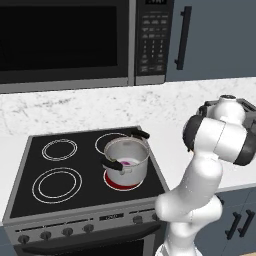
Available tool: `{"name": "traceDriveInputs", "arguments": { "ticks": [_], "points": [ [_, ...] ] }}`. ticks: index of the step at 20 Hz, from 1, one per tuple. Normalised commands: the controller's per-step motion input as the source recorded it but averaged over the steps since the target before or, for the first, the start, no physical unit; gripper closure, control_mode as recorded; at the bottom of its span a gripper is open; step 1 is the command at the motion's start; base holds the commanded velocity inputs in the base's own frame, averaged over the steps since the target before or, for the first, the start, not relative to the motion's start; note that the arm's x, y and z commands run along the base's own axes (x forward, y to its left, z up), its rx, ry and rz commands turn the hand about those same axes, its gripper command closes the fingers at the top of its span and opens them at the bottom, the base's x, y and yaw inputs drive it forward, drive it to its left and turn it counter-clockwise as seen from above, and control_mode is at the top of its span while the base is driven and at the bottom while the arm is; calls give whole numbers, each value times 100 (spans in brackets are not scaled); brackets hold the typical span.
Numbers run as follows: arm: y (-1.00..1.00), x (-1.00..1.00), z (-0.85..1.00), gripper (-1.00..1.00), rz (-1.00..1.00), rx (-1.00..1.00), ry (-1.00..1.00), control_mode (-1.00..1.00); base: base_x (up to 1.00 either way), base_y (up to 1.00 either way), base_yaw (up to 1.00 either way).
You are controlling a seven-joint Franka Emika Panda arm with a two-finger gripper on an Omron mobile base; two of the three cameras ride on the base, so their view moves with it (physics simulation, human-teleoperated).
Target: Put the onion and eggplant in the pot. Retrieve the spatula and lightly stir the vegetables in the pot.
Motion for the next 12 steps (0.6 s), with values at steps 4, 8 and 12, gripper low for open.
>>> {"name": "traceDriveInputs", "arguments": {
  "ticks": [4, 8, 12],
  "points": [
    [5, -81, 87, 100, 0, -16, -11, -100, 0, 0, 0],
    [0, -10, 0, 100, 0, -1, 0, -100, 0, 0, 0],
    [3, -12, 6, 100, 7, 0, -1, -100, 0, 0, 0]
  ]
}}
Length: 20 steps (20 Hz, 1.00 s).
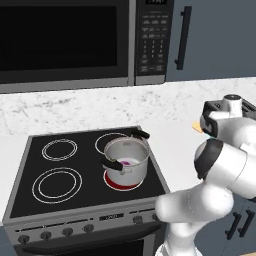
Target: Put the onion and eggplant in the pot. Retrieve the spatula and lightly stir the vegetables in the pot.
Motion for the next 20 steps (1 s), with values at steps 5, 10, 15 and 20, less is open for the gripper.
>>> {"name": "traceDriveInputs", "arguments": {
  "ticks": [5, 10, 15, 20],
  "points": [
    [7, -31, 44, 100, 21, 0, -5, -100, 0, 0, 0],
    [12, -50, 67, 100, 30, -5, -7, -100, 0, 0, 0],
    [42, -33, 62, 100, 20, -12, -21, -100, 0, 0, 0],
    [71, -11, 26, 100, 16, -10, -40, -100, 0, 0, 0]
  ]
}}
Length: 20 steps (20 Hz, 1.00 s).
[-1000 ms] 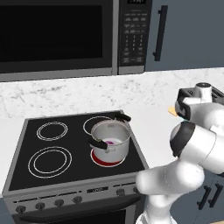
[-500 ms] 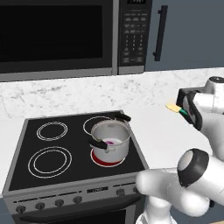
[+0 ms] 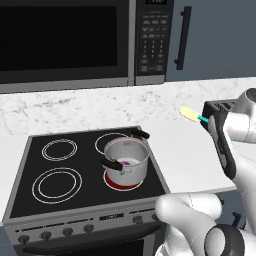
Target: Put the onion and eggplant in the pot. Retrieve the spatula and lightly stir the vegetables in the pot.
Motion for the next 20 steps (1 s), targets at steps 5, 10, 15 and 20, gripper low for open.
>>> {"name": "traceDriveInputs", "arguments": {
  "ticks": [5, 10, 15, 20],
  "points": [
    [70, -7, 47, 100, 23, -21, -25, -100, 0, 0, 0],
    [55, -6, 48, 100, 23, -26, -14, -100, 0, 0, 0],
    [53, 0, 0, 100, 27, -18, 0, -100, 0, 0, 0],
    [5, 0, 0, 100, 3, -1, 0, -100, 0, 0, 0]
  ]
}}
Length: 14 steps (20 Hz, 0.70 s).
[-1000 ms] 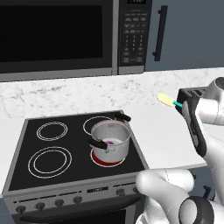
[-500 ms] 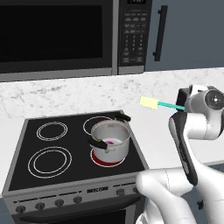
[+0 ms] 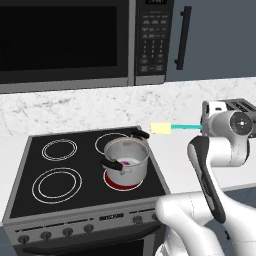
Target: Put the onion and eggplant in the pot. Retrieve the spatula and lightly stir the vegetables in the pot.
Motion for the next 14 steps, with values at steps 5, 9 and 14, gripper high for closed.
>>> {"name": "traceDriveInputs", "arguments": {
  "ticks": [5, 9, 14],
  "points": [
    [16, 20, 19, 100, 3, -2, -3, -100, 0, 0, 0],
    [34, 18, 24, 100, 15, -20, -28, -100, 0, 0, 0],
    [22, 14, 3, 100, 18, -46, -33, -100, 0, 0, 0]
  ]
}}
